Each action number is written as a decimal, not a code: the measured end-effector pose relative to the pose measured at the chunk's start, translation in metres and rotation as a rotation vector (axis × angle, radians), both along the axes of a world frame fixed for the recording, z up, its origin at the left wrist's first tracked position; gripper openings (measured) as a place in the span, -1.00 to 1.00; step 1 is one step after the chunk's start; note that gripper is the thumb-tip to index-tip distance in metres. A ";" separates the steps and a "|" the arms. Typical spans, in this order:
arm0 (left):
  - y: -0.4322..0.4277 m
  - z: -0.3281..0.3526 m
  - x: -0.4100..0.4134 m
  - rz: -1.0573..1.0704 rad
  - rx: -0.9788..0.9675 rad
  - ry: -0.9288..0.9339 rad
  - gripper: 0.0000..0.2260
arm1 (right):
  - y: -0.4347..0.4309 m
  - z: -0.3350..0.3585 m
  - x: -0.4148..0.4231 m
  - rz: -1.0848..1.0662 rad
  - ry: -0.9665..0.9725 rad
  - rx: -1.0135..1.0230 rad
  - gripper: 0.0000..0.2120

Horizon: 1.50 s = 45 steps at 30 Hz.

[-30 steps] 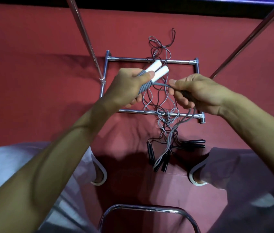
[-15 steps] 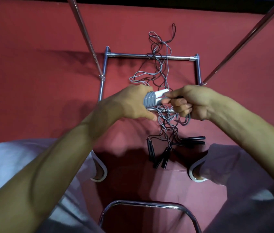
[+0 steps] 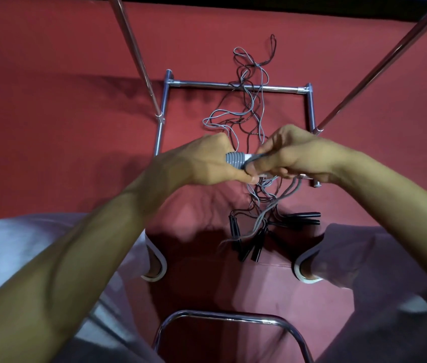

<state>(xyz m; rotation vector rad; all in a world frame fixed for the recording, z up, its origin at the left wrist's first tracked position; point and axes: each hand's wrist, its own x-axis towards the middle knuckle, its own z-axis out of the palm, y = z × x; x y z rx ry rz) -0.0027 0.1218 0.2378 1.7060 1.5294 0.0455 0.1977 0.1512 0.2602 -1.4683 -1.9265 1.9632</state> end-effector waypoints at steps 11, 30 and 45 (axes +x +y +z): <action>-0.003 0.030 0.005 -0.041 -0.517 -0.198 -0.49 | 0.014 0.018 0.023 0.147 0.202 0.302 -0.80; -0.001 0.056 -0.008 -0.090 -0.503 -0.680 -0.52 | 0.008 0.001 0.009 -0.018 0.613 -0.170 -0.69; -0.006 0.025 0.003 0.114 0.367 -0.216 -0.51 | -0.004 -0.031 -0.007 -0.349 0.339 -0.228 -0.62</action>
